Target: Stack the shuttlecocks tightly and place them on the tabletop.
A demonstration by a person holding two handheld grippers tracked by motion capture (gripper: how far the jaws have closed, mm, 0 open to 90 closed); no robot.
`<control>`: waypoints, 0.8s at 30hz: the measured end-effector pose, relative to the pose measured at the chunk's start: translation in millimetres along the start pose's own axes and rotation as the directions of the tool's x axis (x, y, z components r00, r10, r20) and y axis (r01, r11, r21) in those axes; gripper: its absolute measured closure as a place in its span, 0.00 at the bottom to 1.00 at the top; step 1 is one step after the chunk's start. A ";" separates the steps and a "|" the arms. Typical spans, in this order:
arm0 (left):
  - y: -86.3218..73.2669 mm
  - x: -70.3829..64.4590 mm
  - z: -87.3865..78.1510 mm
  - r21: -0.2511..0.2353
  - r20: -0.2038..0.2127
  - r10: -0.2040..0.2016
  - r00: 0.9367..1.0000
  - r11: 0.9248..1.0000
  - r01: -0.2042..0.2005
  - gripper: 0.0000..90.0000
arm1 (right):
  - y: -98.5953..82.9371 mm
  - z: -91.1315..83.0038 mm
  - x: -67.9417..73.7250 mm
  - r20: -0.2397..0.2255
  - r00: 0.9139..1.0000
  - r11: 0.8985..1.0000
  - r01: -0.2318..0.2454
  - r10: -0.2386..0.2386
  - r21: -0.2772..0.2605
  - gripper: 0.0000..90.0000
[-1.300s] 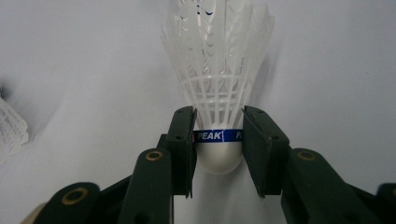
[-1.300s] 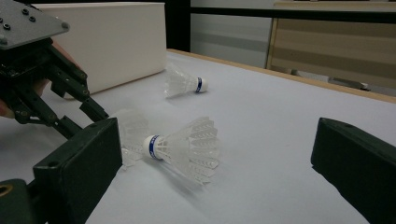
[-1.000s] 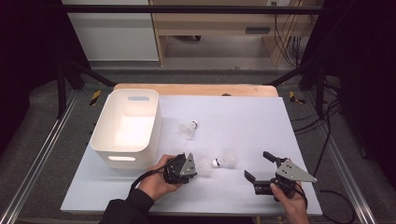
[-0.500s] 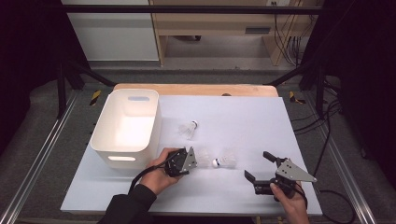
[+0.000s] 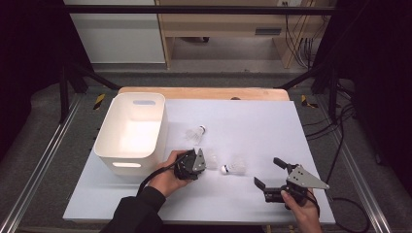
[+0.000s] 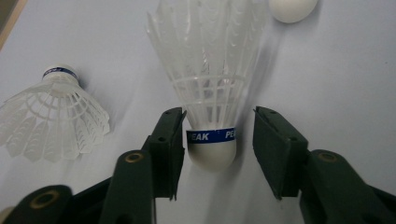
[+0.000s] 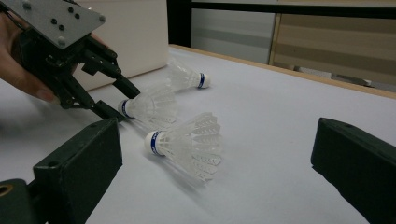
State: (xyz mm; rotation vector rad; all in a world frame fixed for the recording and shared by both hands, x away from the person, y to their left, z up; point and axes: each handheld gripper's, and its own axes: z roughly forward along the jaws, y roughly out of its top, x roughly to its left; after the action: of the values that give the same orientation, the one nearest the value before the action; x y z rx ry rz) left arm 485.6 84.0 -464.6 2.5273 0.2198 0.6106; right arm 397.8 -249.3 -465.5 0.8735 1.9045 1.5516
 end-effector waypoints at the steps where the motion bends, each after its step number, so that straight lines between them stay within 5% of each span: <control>1: 0.2 -0.1 0.4 0.000 -0.004 -0.009 1.000 1.000 0.009 0.55 | 0.0 0.0 0.2 -0.001 1.000 1.000 0.000 0.000 0.001 0.02; 10: 2.9 3.2 0.0 -0.046 -0.005 -0.134 0.991 0.990 0.133 0.35 | 0.0 -0.1 -0.2 0.000 1.000 1.000 -0.002 0.002 -0.002 0.02; 14: 5.0 -0.7 -5.1 -0.119 0.009 -0.224 0.975 0.967 0.224 0.26 | -0.1 0.1 -0.8 0.001 1.000 1.000 0.001 -0.001 -0.003 0.02; 15: 4.6 -5.2 -8.1 -0.168 0.021 -0.266 0.964 0.949 0.265 0.24 | -0.1 -0.1 -0.9 -0.001 1.000 1.000 -0.001 0.001 -0.002 0.02; 16: 4.6 -5.2 -8.1 -0.168 0.021 -0.266 0.964 0.949 0.265 0.23 | -0.1 -0.1 -0.9 -0.001 1.000 1.000 -0.001 0.001 -0.002 0.02; 19: 1.1 -14.5 -13.1 -0.267 0.025 -0.333 0.943 0.906 0.327 0.17 | -0.3 -0.4 -1.0 -0.002 1.000 1.000 -0.003 0.003 0.005 0.02; 20: -0.2 -17.3 -15.6 -0.305 0.027 -0.357 0.934 0.887 0.348 0.15 | -0.4 -0.2 -1.0 0.000 1.000 1.000 -0.003 0.003 0.008 0.02; 21: -0.2 -17.3 -15.6 -0.305 0.027 -0.357 0.934 0.887 0.348 0.14 | -0.4 -0.2 -1.0 0.000 1.000 1.000 -0.003 0.003 0.008 0.02; 22: -6.1 -25.5 -23.4 -0.399 0.038 -0.411 0.911 0.829 0.391 0.12 | -0.7 1.1 -0.5 0.005 1.000 1.000 0.001 -0.001 0.023 0.02; 24: -9.4 -29.8 -28.7 -0.442 0.044 -0.432 0.901 0.800 0.406 0.10 | -1.8 2.3 -0.1 0.013 1.000 0.999 0.005 -0.005 0.037 0.03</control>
State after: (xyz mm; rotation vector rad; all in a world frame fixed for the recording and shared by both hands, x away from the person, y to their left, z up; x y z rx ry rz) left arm 445.6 97.0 -459.1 1.9325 0.5789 0.4870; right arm 399.4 -248.1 -467.8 0.8914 1.9300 1.5090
